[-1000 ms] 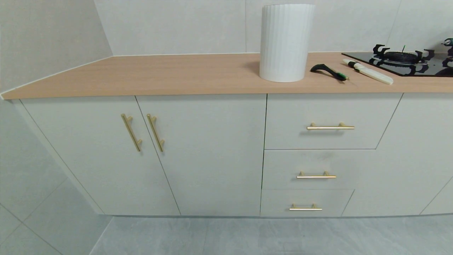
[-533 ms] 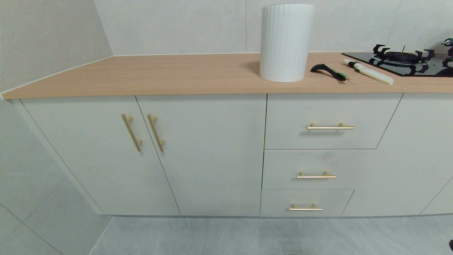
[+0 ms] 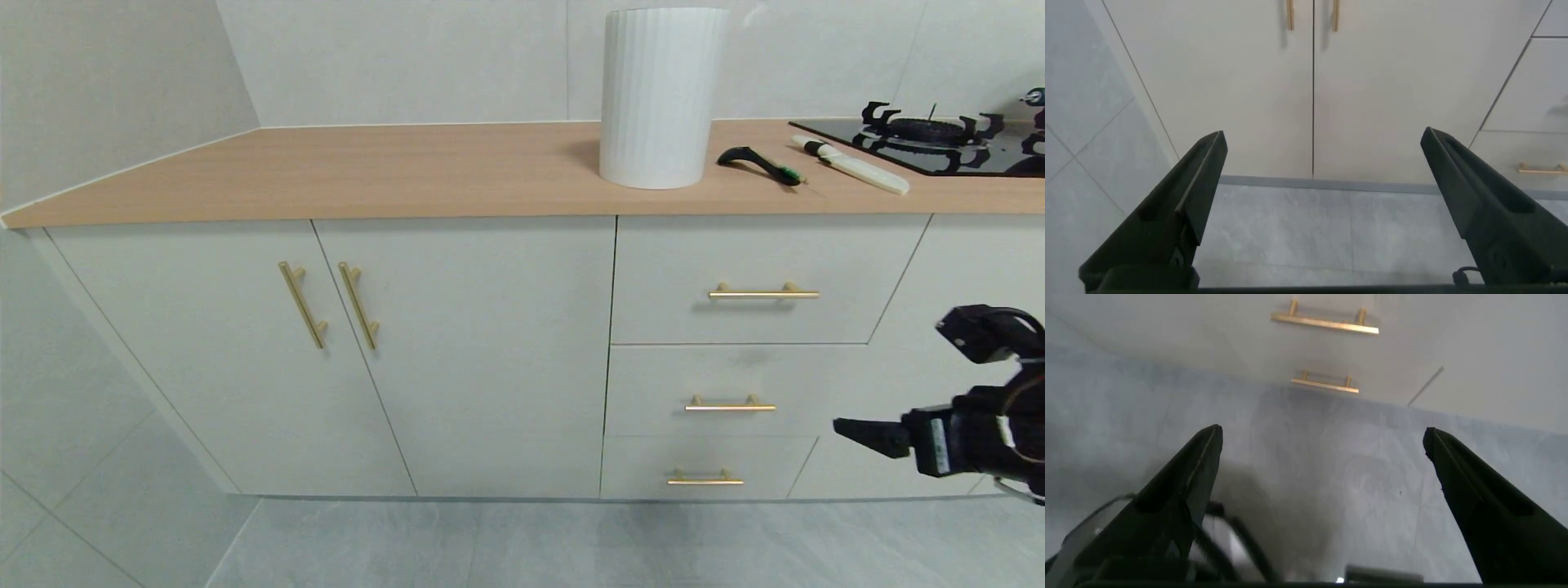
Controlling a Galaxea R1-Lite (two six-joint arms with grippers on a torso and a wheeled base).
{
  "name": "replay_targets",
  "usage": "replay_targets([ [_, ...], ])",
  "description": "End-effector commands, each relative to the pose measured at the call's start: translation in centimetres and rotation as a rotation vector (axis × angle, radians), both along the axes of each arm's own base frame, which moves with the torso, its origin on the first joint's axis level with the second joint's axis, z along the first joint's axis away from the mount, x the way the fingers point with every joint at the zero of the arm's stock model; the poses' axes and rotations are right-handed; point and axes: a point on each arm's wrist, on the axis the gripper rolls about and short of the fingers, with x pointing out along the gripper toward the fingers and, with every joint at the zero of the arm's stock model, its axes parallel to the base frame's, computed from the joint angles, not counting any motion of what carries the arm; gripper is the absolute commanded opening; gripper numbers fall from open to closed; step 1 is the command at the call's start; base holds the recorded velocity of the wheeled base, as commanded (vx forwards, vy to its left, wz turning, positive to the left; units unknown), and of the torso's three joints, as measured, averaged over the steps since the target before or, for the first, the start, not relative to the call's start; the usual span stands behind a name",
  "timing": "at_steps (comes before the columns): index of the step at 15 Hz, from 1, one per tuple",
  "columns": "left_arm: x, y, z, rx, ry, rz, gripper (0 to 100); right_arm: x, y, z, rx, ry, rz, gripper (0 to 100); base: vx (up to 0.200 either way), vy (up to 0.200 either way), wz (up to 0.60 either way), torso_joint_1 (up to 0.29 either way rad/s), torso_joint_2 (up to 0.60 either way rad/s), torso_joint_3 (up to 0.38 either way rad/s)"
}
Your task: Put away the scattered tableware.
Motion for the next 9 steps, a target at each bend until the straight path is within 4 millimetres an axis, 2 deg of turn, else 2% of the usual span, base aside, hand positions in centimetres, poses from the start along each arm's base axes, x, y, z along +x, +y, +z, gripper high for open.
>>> replay_targets([
  [1,0.0,0.0,0.0,-0.001,0.0,0.0,100,7.0,0.9,-4.1,-0.017,0.111,0.002,100,0.0,0.0,0.0,0.0,0.0,0.0],
  [5,0.0,0.0,0.0,-0.002,0.0,0.0,100,9.9,1.6,-7.4,-0.023,0.16,0.014,100,0.0,0.0,0.0,0.0,0.0,0.0],
  [6,0.0,0.0,0.0,-0.001,0.0,0.0,100,11.1,3.0,-9.8,-0.04,0.154,0.035,100,0.0,0.0,0.0,0.0,0.0,0.0],
  [9,0.0,0.0,0.0,-0.002,0.0,0.0,100,12.5,4.0,-13.0,-0.088,0.078,-0.018,100,0.0,0.0,0.0,0.0,0.0,0.0],
])
